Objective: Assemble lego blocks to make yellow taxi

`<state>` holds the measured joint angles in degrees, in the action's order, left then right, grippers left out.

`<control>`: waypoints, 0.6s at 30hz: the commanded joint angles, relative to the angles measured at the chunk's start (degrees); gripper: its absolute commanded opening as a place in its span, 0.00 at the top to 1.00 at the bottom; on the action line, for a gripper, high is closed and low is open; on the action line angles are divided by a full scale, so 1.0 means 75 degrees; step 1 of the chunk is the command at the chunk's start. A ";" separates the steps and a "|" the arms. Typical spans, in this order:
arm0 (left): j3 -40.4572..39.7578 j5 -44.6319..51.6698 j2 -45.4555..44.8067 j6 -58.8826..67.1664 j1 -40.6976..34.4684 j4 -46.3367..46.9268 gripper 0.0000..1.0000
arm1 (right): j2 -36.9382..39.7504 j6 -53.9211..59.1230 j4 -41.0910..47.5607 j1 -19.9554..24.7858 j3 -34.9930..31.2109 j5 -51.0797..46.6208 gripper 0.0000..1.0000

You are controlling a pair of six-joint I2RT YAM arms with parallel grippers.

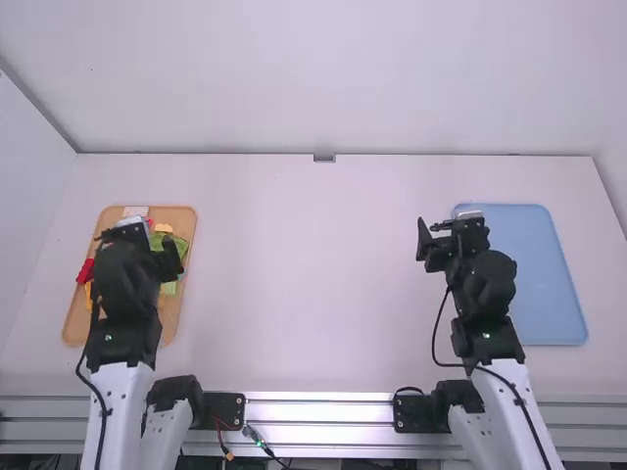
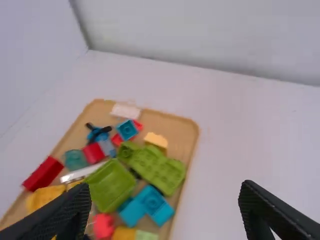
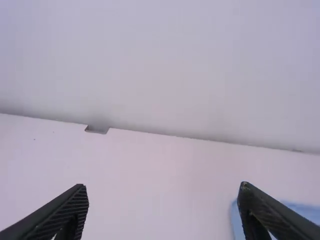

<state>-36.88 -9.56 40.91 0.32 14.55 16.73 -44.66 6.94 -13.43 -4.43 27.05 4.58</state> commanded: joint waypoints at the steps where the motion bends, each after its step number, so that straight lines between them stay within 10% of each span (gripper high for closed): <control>1: -0.0791 -0.0213 0.0648 0.0555 0.0540 0.0434 0.16 | -0.0282 0.0606 -0.0118 -0.0108 0.0457 0.0087 0.16; 11: -0.2280 -0.1645 0.2558 -0.0082 0.2460 0.1528 0.05 | -0.1094 0.0867 -0.0588 -0.0186 0.0981 0.0155 0.05; 18: -0.3061 0.0205 0.3829 0.1016 0.3777 0.2681 0.01 | -0.1466 0.0929 -0.0935 -0.0216 0.1155 0.0184 0.01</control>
<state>-57.71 -12.60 67.94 5.04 40.99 36.14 -54.96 13.67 -20.01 -5.74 33.36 5.96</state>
